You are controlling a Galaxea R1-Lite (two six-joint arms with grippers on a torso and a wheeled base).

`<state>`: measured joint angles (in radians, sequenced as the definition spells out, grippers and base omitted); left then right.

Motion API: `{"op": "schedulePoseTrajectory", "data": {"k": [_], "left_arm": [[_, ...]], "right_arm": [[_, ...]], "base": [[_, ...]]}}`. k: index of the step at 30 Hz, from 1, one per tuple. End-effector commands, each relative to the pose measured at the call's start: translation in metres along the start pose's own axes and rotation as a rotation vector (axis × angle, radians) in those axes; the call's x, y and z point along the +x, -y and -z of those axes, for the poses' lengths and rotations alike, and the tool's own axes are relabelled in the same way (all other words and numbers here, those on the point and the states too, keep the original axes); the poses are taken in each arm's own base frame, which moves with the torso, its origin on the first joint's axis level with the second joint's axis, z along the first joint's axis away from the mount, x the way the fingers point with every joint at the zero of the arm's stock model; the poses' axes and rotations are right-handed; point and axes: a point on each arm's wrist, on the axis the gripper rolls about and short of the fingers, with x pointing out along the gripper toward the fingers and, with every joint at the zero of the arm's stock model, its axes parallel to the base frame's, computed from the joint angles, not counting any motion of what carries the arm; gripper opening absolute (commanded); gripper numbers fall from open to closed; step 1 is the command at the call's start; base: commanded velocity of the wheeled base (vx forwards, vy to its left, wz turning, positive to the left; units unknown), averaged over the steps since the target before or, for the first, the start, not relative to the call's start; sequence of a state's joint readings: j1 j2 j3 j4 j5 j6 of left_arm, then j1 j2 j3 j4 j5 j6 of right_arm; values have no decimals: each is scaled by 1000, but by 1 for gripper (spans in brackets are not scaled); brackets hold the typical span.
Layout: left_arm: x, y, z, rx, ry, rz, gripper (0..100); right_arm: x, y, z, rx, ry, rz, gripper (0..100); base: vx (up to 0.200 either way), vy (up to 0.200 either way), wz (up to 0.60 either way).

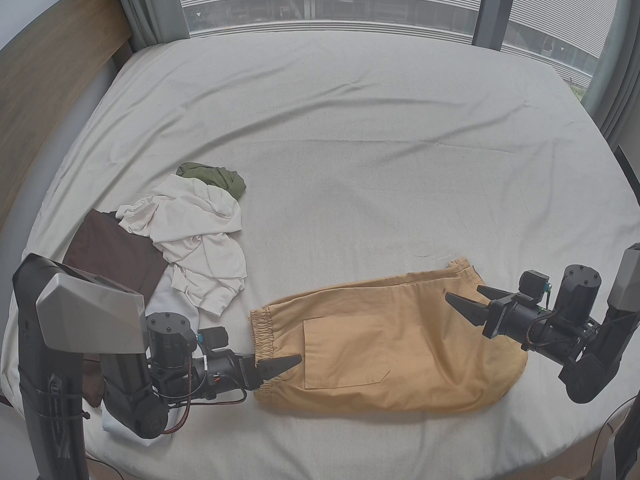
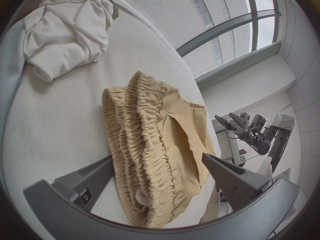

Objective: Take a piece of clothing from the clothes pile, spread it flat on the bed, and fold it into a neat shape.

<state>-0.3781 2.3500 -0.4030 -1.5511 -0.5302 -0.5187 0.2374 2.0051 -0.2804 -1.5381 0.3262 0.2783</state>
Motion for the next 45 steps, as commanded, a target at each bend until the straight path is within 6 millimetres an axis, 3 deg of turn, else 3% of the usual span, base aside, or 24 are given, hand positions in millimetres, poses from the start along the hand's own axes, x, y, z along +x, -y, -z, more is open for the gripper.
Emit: {"op": "schedulePoseTrajectory", "data": {"k": [1,11,12,30,45], "left_arm": [[4,4,-1,1,2,17,100],[7,4,-3,-45,10,26,100],[7,4,-3,-45,10,26,0],[0,5,-9,-58,71,-47,0],[-33,2,-29,-69,166,-111,0]], "right_arm": [[1,0,2,1,-7,-1,100],[3,0,5,3,-19,-3,100],[3,-1,5,3,-19,-5,100],[6,3,11,11,-42,5,100],[9,10,16,-2,-55,25,100]], "base": [[0,0,0],[0,0,0],[0,0,0],[0,0,0],[0,0,0]]}}
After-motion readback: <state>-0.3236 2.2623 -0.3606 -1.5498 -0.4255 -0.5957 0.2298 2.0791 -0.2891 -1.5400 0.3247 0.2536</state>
